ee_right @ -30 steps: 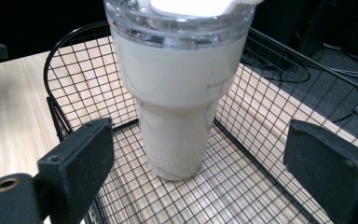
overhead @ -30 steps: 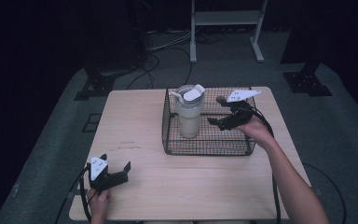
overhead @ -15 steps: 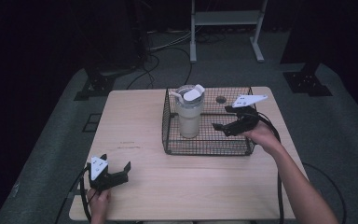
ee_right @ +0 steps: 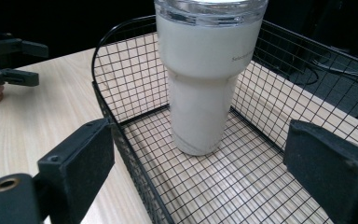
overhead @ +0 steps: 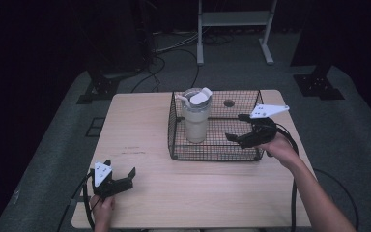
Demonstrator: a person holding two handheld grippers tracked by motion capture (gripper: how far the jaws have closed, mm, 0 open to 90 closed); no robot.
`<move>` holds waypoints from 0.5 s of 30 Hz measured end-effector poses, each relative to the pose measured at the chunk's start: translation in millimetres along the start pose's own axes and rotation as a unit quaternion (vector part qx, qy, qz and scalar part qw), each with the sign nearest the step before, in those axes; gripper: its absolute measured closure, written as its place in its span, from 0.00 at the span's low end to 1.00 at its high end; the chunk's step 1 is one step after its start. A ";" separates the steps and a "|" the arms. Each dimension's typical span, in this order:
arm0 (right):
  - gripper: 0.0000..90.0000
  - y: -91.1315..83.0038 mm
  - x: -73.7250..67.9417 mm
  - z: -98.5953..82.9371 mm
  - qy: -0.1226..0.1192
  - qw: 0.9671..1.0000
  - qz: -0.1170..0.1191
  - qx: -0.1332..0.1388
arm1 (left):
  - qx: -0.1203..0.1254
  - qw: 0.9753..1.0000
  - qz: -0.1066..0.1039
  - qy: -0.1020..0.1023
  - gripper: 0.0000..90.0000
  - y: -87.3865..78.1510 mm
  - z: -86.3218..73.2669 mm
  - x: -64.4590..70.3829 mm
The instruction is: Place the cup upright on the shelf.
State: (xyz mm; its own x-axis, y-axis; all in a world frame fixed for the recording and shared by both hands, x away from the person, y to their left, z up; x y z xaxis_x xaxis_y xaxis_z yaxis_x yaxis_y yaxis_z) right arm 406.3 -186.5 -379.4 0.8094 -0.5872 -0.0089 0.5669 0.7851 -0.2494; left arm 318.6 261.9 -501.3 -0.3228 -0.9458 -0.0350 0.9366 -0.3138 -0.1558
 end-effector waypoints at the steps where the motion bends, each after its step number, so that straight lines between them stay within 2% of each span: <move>1: 0.09 -1.3 -1.0 -0.7 0.000 1.000 0.001 0.000 | 0.000 1.000 0.000 0.000 0.00 0.1 0.0 0.2; 15: 0.09 -21.4 -11.5 -30.9 0.010 1.000 0.006 -0.012 | -0.001 1.000 0.001 0.003 0.00 -0.2 -0.2 0.1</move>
State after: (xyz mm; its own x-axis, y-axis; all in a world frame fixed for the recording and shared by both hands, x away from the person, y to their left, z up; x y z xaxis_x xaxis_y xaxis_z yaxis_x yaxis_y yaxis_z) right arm 380.1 -202.7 -403.9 0.8122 -0.5825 -0.0311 0.5540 0.7869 -0.2719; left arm 318.3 261.9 -501.4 -0.3223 -0.9457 -0.0417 0.9367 -0.3122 -0.1585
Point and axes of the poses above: each handheld gripper's, and its own axes: y roughly forward along the jaws, z roughly out of its top, x roughly to its right, the point moved 4 cm from there along y, roughly forward along the jaws, and after that the axes turned 12 degrees about x, right-handed, at the moved point
